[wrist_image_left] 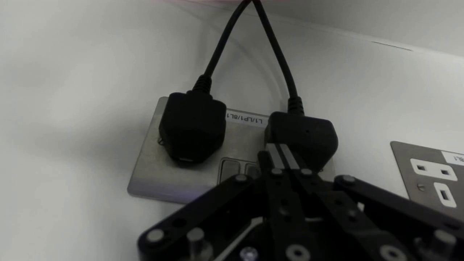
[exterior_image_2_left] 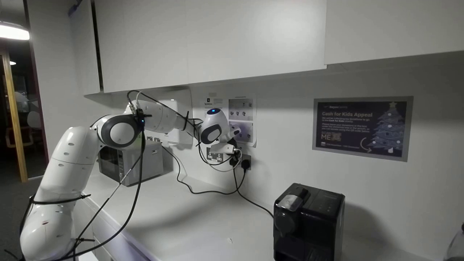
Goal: Flip the left switch on the socket
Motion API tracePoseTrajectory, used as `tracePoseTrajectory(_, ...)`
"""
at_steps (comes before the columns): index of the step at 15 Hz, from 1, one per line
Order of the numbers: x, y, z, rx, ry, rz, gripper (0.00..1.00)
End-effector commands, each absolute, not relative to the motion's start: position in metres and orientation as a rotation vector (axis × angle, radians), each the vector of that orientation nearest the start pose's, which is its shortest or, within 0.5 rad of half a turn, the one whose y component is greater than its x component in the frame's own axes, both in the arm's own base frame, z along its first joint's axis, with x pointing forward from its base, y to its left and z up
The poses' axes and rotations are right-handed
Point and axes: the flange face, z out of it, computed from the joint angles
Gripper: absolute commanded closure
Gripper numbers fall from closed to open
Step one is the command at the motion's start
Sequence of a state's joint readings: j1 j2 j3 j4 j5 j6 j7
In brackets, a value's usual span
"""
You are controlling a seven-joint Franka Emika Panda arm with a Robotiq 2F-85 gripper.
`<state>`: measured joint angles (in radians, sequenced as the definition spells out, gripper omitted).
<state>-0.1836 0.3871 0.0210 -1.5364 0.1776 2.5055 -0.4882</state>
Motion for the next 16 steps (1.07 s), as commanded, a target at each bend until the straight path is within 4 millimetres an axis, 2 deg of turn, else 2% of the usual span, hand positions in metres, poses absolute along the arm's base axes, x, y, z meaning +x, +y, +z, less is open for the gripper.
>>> tracePoseTrajectory(1, 0.7161, -0.1264, 0.5063, -2.995, -0.36, -1.026, 1.0)
tracePoseTrajectory(16, 0.7233, -0.1318, 0.5052, -2.996, -0.363, -1.06, 1.0)
